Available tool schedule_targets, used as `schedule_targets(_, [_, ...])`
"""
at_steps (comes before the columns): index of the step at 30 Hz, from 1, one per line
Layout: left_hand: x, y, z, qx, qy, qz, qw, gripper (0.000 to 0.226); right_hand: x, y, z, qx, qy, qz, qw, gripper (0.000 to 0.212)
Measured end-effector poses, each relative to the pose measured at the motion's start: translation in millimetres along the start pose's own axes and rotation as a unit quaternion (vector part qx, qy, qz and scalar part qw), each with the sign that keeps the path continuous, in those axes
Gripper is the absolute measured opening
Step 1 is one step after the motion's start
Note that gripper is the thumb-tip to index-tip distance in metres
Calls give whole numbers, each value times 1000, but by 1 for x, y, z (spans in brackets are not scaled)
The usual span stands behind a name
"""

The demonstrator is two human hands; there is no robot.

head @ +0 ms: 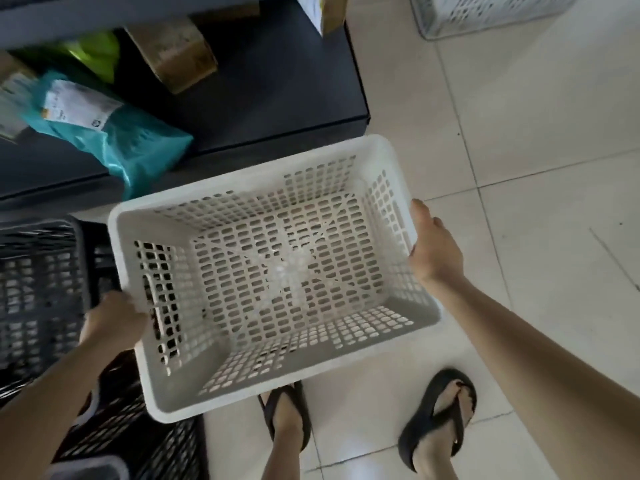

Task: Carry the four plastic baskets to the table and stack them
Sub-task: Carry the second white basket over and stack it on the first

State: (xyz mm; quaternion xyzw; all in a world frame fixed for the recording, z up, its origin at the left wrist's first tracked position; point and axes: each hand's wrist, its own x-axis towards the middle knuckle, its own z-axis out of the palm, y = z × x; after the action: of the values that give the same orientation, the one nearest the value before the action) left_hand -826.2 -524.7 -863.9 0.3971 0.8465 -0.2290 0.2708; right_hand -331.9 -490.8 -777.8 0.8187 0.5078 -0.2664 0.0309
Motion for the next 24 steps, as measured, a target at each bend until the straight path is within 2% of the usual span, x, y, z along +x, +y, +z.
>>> schedule_targets(3, [-93, 63, -55, 15, -11, 38, 999, 38, -17, 40, -37, 6, -24, 38, 999, 69])
schedule_targets(6, [-164, 116, -89, 28, -59, 51, 997, 38, -36, 85, -86, 3, -36, 78, 996, 69])
schedule_targets(12, [-309, 216, -144, 27, -51, 93, 994, 39, -71, 182, -212, 12, -44, 149, 988, 75])
schedule_targets(20, [-423, 359, -212, -44, -44, 173, 983, 42, -56, 282, -390, -6, -8, 173, 985, 77])
schedule_targets(24, [-457, 434, -269, -34, -18, 192, 981, 29, -11, 297, -473, -7, 2, 167, 986, 75])
